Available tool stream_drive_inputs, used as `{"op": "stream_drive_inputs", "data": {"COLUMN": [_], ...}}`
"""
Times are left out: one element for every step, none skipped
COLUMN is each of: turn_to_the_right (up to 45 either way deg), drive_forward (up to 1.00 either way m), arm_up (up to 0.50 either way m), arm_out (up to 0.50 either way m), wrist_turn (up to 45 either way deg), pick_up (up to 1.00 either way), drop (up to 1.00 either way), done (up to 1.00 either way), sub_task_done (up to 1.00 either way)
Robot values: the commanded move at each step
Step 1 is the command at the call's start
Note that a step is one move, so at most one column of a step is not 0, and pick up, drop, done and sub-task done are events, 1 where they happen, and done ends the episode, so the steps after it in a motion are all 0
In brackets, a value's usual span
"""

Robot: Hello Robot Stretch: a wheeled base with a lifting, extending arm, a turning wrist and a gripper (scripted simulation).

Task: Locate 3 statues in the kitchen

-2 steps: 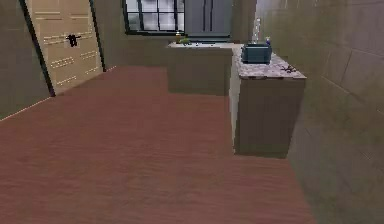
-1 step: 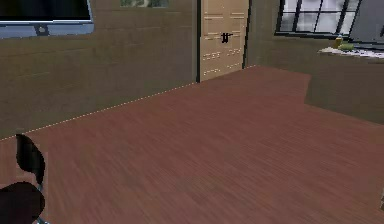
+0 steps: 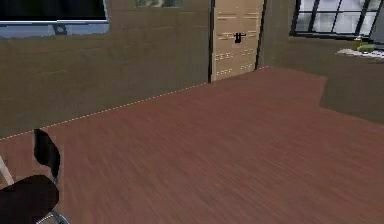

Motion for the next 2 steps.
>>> {"op": "stream_drive_inputs", "data": {"turn_to_the_right": [0.0, -45.0], "drive_forward": [0.75, 0.0], "arm_up": [0.0, 0.0], "arm_out": [0.0, 0.0], "wrist_turn": [0.0, 0.0], "pick_up": [0.0, 0.0], "drop": [0.0, 0.0], "done": [0.0, 0.0], "sub_task_done": [0.0, 0.0]}}
